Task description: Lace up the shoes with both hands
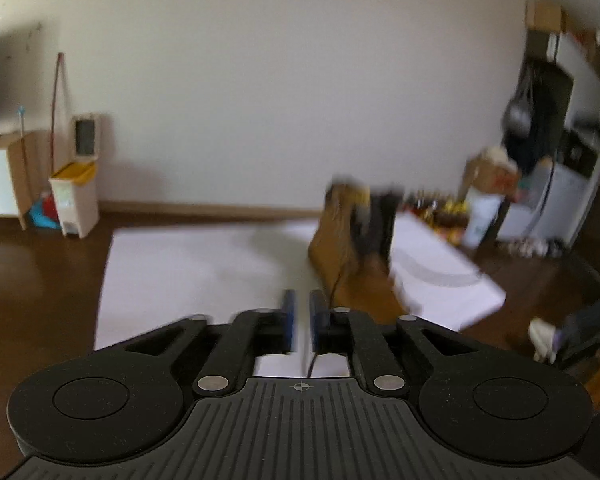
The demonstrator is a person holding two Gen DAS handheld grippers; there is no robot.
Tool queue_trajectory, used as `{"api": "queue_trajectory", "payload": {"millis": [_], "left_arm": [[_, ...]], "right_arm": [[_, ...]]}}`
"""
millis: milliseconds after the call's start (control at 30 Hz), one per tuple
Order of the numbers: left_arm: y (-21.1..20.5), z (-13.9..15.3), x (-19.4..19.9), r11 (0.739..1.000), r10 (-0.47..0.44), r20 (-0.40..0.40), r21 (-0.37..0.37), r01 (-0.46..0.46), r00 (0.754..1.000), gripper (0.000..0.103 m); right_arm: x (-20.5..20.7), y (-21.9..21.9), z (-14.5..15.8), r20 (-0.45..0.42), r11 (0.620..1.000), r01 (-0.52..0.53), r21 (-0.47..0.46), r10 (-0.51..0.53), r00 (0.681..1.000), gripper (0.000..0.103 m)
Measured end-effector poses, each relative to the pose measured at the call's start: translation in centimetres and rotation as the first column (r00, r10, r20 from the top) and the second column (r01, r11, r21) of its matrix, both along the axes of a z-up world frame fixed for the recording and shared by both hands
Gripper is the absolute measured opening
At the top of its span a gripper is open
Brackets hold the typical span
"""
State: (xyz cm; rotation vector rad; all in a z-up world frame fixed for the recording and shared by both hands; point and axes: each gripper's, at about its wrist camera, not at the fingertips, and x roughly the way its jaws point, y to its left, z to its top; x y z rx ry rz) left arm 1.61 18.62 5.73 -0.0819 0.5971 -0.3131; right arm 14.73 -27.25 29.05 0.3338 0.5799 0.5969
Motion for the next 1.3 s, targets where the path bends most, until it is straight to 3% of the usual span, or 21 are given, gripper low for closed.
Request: {"api": "queue_trajectory", "payload": {"millis": [33,100,300,467,733,767,833,900,1033,1100,1200,1300], "left_arm": [[-0.5,-1.2,0.2,1.000,-0.007,0.001,0.015,0.007,1.000,0.013],[-1.9,-5.0,0.6,0.996,-0.038,0.022,0.080,0.036,0.999,0.026],[-4.6,-11.1,2.4,0.989,-0.086,0.005,0.124,0.085,0.996,0.039],[-4.2,-15.9,2.7,0.982,-0.081,-0.014,0.169,0.083,0.997,0.041],[-5.3,-21.3,4.5,0.984,-0.097,0.005,0.151,0.095,0.995,0.040],[-5.6,-21.9,4.8,0.985,-0.105,0.007,0.141,0.103,0.994,0.039],[-6.0,-22.7,5.4,0.985,-0.120,0.009,0.125,0.118,0.993,0.001],[-6.0,-21.8,4.8,0.984,-0.135,0.001,0.118,0.134,0.991,0.002],[-5.0,-16.7,3.3,0.988,-0.126,-0.005,0.084,0.126,0.992,0.002],[-3.7,-11.9,3.5,0.993,-0.106,-0.011,0.041,0.106,0.994,0.002],[-1.1,-3.8,6.4,0.997,-0.078,-0.014,-0.025,0.077,0.997,0.002],[0.7,-0.6,10.8,0.995,-0.083,-0.080,-0.069,0.078,0.993,0.003]], "right_arm": [[0.1,0.5,-0.6,-0.003,1.000,-0.004,-0.020,0.004,1.000,0.002],[0.4,1.8,-1.7,-0.004,0.998,-0.012,-0.058,0.011,1.000,0.002],[1.9,4.5,-6.0,-0.051,0.995,-0.036,-0.089,0.032,0.998,0.002],[2.3,5.0,-8.0,-0.066,0.992,-0.053,-0.112,0.045,0.997,0.002],[3.2,5.8,-12.9,-0.065,0.990,-0.057,-0.129,0.049,0.997,0.002],[3.3,5.8,-13.3,-0.066,0.990,-0.058,-0.130,0.049,0.997,0.002],[3.5,5.8,-14.4,-0.068,0.989,-0.054,-0.135,0.045,0.997,0.002],[3.5,5.7,-14.7,-0.071,0.990,-0.048,-0.136,0.039,0.997,0.002],[3.8,5.6,-14.0,-0.119,0.994,-0.036,-0.107,0.024,0.993,0.002],[4.2,5.6,-13.2,-0.138,0.995,-0.038,-0.089,0.026,0.990,0.002],[5.3,5.9,-10.8,-0.150,0.998,-0.038,-0.049,0.030,0.988,0.002],[6.0,6.1,-9.4,-0.147,0.999,-0.029,-0.030,0.025,0.989,0.002]]}}
